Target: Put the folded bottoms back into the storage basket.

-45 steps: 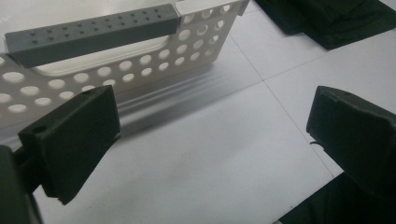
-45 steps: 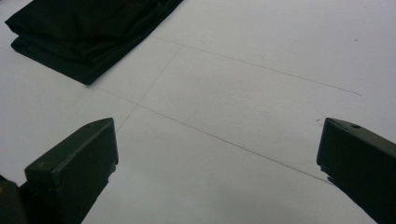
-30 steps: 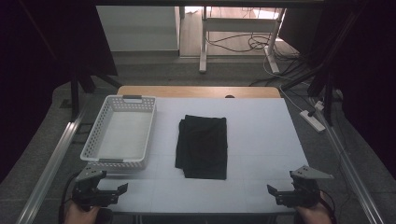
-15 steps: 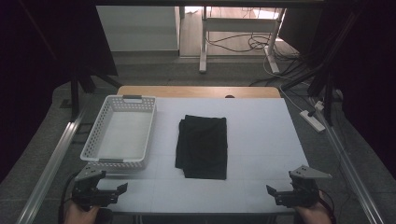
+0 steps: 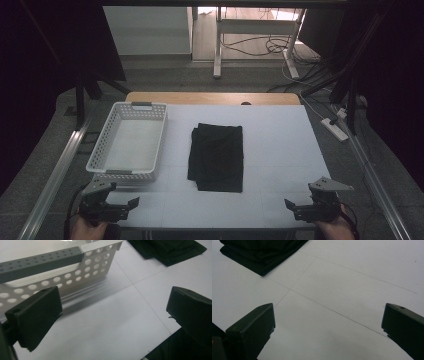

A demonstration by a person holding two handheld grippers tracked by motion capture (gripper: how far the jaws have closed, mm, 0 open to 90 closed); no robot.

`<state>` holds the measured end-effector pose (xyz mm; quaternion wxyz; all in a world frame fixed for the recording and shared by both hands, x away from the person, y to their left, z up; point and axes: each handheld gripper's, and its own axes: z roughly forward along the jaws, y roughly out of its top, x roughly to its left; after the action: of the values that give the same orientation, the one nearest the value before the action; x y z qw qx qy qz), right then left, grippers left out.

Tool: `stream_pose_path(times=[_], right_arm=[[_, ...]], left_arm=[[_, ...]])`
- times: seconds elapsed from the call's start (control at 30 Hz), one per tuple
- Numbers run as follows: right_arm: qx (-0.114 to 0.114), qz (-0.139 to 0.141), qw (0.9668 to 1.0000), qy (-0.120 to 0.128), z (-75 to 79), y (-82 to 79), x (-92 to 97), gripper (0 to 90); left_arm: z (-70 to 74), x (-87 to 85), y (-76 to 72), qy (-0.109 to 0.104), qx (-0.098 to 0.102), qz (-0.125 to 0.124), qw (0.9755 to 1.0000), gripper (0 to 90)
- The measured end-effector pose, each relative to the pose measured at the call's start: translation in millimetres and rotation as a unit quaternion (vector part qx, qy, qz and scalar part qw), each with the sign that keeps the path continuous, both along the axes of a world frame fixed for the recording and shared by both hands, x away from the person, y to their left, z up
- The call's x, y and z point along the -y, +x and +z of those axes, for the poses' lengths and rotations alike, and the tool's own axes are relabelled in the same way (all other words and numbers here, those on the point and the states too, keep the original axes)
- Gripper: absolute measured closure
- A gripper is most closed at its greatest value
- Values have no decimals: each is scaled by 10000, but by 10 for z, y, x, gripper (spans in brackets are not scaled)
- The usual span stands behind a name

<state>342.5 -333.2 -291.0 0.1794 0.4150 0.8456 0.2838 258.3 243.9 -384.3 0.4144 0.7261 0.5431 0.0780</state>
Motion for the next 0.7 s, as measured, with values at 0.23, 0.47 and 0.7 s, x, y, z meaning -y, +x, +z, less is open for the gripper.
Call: stream_pose_path(times=[0.23,0.47,0.7], right_arm=[[0,31,10000,1,-3,-1,-5,0],[-34,47,10000,-14,-5,5,-12,0],[-41,36,10000,-17,-6,9,-12,0]], left_arm=[[5,31,15,30,6,-80,10000,0],[10,88,51,33,61,-273,9996,0],[24,207,114,-133,188,-658,9976,0]])
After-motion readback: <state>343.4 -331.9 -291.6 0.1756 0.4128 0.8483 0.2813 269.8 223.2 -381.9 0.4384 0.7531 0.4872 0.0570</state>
